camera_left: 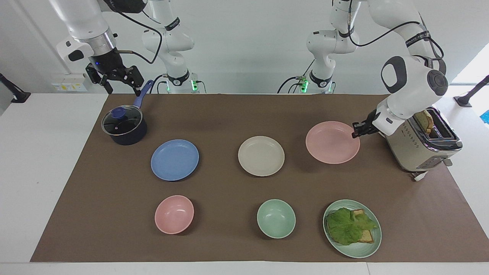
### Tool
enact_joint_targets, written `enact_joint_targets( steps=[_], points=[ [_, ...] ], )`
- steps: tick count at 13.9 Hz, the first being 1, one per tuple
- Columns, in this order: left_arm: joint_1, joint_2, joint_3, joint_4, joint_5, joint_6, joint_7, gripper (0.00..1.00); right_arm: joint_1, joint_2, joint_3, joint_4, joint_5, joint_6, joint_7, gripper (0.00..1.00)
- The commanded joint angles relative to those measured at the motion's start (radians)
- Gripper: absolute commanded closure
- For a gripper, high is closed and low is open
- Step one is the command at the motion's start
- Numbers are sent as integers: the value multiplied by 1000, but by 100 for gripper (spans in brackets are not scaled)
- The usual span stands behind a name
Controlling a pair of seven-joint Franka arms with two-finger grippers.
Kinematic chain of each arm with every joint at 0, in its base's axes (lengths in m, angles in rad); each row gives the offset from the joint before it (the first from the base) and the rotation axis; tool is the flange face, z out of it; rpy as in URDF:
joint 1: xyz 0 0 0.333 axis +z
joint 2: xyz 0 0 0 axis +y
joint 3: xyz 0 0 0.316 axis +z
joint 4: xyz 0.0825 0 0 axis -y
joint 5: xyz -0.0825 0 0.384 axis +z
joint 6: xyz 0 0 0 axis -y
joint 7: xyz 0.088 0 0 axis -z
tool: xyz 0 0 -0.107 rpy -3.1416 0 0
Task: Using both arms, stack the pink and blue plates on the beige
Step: 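Move the pink plate onto the beige plate with the left gripper and release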
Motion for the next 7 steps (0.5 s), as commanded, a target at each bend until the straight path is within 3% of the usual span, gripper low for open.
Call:
enact_joint_targets(
  steps=[1,4,7],
  points=[
    [-106,-18,11,-20,-45,11,-66,100,-9,-12,6,-11,-7,30,-24,0],
    [-216,-22,11,-31,-84,59,-155,100,-16,-15,0,-29,-4,44,-27,0],
    [-319,7,13,-68,-124,195,-248,100,-16,-12,0,-46,-4,53,-21,0]
  ],
)
